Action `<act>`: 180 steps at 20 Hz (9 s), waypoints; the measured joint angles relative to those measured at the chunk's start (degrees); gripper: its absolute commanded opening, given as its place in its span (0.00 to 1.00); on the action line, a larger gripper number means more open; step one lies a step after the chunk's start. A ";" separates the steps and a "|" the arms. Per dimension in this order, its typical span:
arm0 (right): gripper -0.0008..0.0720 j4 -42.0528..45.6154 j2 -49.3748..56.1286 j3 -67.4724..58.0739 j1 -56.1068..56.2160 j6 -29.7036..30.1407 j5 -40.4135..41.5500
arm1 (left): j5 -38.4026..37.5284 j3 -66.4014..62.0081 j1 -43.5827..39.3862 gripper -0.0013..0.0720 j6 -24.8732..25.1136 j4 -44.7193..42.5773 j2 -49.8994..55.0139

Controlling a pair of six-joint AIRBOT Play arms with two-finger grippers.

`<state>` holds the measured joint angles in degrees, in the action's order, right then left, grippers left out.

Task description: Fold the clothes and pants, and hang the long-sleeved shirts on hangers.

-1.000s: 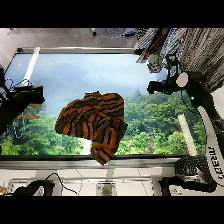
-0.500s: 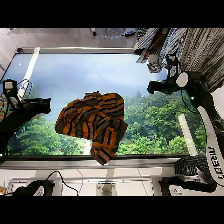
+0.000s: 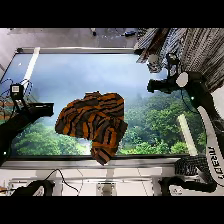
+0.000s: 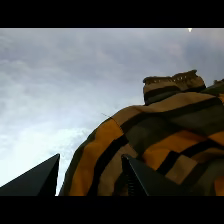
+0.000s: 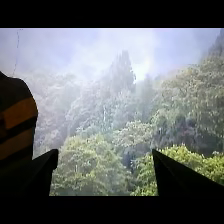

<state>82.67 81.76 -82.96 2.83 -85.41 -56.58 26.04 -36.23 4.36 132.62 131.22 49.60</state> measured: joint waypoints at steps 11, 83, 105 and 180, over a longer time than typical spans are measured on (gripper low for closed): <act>0.96 -14.82 5.22 0.07 11.37 27.47 8.17 | -0.66 -0.31 -10.36 0.80 3.30 -0.92 13.05; 0.03 -39.56 -0.17 -4.61 30.58 40.28 2.64 | 6.12 -16.31 -2.12 0.04 1.53 -10.56 -14.43; 0.65 -29.03 -3.82 17.31 38.38 34.38 17.73 | 36.13 -16.92 -2.12 0.04 -19.98 -34.84 -14.95; 0.72 -19.06 -4.48 24.76 26.93 14.27 8.35 | 62.86 -6.49 -11.67 0.04 -17.86 -27.52 -4.94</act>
<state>63.61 77.28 -58.19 29.76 -71.13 -48.23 88.90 -42.72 -7.31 114.76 103.70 44.66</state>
